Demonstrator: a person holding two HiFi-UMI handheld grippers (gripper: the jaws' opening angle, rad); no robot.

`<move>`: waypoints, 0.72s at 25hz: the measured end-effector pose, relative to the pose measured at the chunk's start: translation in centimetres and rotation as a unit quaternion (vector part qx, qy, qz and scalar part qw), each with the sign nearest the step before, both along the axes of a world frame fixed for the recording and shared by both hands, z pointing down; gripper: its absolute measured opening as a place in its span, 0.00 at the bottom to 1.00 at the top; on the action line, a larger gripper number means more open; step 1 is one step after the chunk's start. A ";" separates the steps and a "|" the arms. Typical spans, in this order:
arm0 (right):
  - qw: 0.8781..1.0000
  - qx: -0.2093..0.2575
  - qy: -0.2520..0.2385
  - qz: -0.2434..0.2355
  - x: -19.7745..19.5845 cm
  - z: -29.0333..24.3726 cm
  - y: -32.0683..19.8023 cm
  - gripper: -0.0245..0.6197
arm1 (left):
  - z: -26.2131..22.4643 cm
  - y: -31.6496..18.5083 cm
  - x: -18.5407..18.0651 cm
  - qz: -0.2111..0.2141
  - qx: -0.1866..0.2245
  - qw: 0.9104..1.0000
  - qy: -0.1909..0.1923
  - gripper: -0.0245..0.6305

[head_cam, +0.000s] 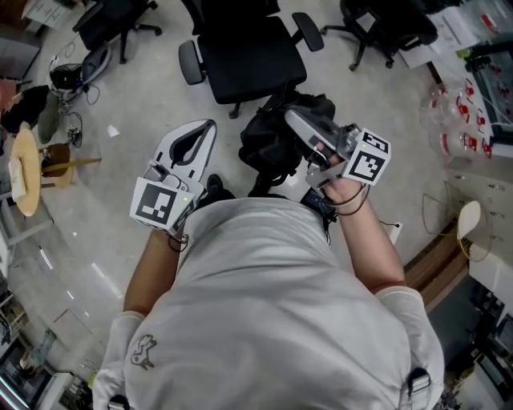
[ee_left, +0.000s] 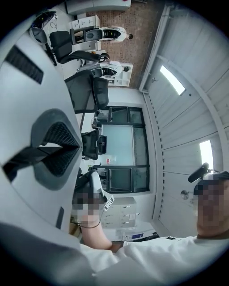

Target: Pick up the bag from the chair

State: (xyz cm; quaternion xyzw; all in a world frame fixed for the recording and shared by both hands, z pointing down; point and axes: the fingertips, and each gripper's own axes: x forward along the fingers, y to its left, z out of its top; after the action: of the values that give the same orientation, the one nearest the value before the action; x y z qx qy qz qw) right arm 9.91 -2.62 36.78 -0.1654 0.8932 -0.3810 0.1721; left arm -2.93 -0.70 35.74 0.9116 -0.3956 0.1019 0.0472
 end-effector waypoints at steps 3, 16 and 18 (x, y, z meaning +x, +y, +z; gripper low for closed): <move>1.000 0.002 -0.002 0.013 0.0 -0.1 1.2 0.09 | -0.1 0.5 0.0 0.008 0.002 1.000 0.002 0.06; 0.998 0.007 0.004 0.068 -3.5 -1.6 6.8 0.09 | -0.8 4.9 -5.5 0.047 0.008 0.999 0.021 0.06; 0.997 0.012 0.004 0.072 -4.6 -2.1 7.8 0.09 | -1.1 5.7 -6.7 0.054 0.010 0.998 0.021 0.06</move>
State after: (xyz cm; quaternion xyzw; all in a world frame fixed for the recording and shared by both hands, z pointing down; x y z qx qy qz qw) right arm 5.32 5.23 34.70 -0.2290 0.8841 -0.3560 0.1981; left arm -9.62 5.01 34.62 0.9339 -0.3460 0.0811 0.0404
